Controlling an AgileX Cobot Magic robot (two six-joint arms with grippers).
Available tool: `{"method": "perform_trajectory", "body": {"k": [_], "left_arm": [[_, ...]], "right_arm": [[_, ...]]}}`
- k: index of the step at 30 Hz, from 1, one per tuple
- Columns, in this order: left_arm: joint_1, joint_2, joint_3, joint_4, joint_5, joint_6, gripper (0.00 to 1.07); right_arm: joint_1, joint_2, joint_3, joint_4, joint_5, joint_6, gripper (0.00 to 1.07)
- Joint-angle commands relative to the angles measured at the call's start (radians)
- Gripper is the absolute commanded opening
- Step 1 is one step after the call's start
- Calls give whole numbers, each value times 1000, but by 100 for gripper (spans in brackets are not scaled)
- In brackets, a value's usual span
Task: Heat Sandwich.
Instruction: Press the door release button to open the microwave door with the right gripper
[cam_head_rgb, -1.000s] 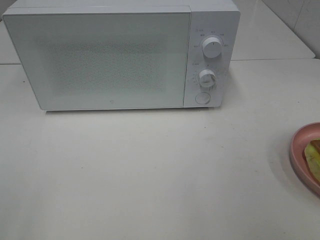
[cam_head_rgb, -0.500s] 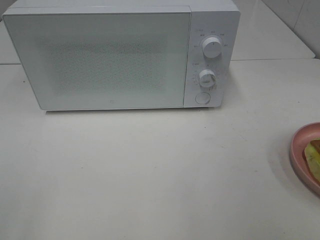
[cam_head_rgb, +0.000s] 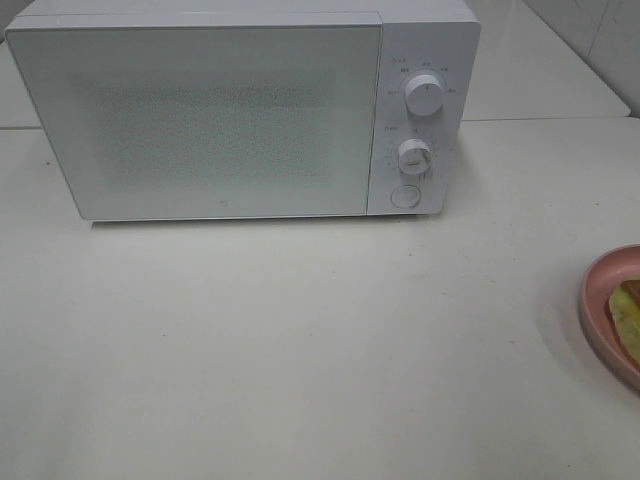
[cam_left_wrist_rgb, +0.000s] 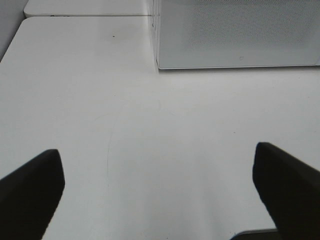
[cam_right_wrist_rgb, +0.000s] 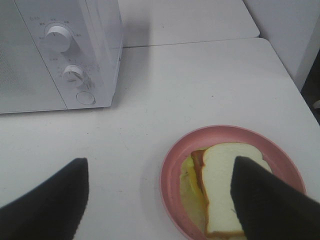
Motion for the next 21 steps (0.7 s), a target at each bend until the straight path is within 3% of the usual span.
{"method": "perform_trajectory", "body": {"k": [1,12,21], "left_arm": [[-5,-25,4,-3,-8,-2,97],[-5,-25,4,-3,-8,-2,97],[-5,-25,4,-3,-8,-2,97]], "right_arm": [[-1,62,-6,4,-69,1,75],[-1,255,-6,5,-206,2,75],[-1,441,-6,5,-435,1,75]]}}
